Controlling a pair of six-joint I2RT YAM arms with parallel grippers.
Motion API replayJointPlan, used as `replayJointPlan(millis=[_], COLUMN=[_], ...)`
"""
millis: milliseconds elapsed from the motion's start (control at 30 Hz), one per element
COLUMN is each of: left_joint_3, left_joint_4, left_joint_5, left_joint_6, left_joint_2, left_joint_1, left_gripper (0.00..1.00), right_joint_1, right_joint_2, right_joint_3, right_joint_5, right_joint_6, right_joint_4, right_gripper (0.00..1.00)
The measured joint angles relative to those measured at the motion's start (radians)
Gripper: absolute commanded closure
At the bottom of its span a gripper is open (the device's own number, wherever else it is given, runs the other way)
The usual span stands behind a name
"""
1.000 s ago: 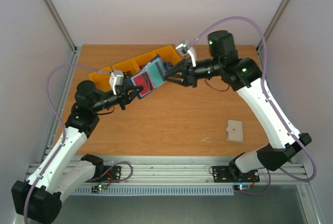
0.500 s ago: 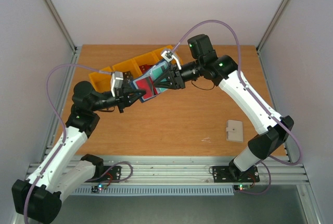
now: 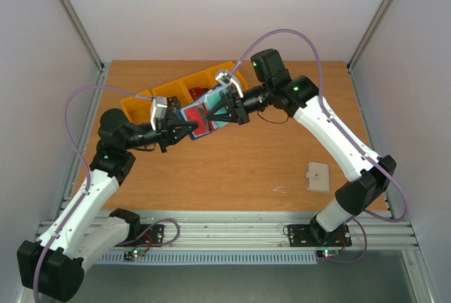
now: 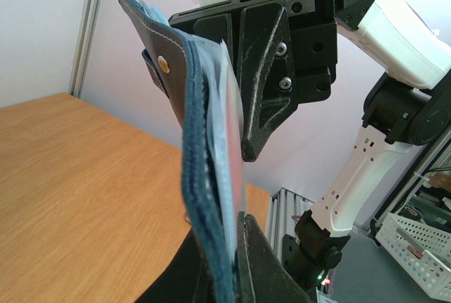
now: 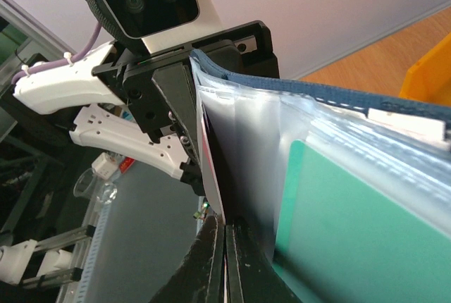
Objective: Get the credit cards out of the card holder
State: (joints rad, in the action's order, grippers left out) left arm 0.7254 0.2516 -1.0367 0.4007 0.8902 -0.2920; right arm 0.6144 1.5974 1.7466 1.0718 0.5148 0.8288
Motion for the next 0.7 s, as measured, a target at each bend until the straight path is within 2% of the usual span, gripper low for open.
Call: replayJointPlan(millis=[133, 233, 467, 700], left_joint_3=[0.0, 0.0, 0.0, 0.0], left_joint_4=[0.0, 0.005, 0.016, 0.015], left_joint_5=[0.003, 0.004, 0.004, 0.001], left_joint_6=[0.013, 0.019, 0.019, 0.021], left_joint_2=[0.0, 0.0, -0.001, -0.001], left_joint_1=[0.0, 0.0, -0.001, -0.005], left_gripper=[0.88, 0.86, 0.86, 0.94], right_joint_1=[-0.002, -0.013, -0.03, -0.032], right_joint_2=[0.0, 0.0, -0.005, -0.015], right_joint_3=[0.0, -0.002, -0.002, -0.001], right_joint_5=[0.002, 0.013, 0.025, 0.021], right_joint_6=[0.005, 0.007, 0.015, 0.052], right_joint_4=[0.0, 0.0, 0.018, 0.06], right_gripper=[0.99, 0.99, 0.99, 0.99])
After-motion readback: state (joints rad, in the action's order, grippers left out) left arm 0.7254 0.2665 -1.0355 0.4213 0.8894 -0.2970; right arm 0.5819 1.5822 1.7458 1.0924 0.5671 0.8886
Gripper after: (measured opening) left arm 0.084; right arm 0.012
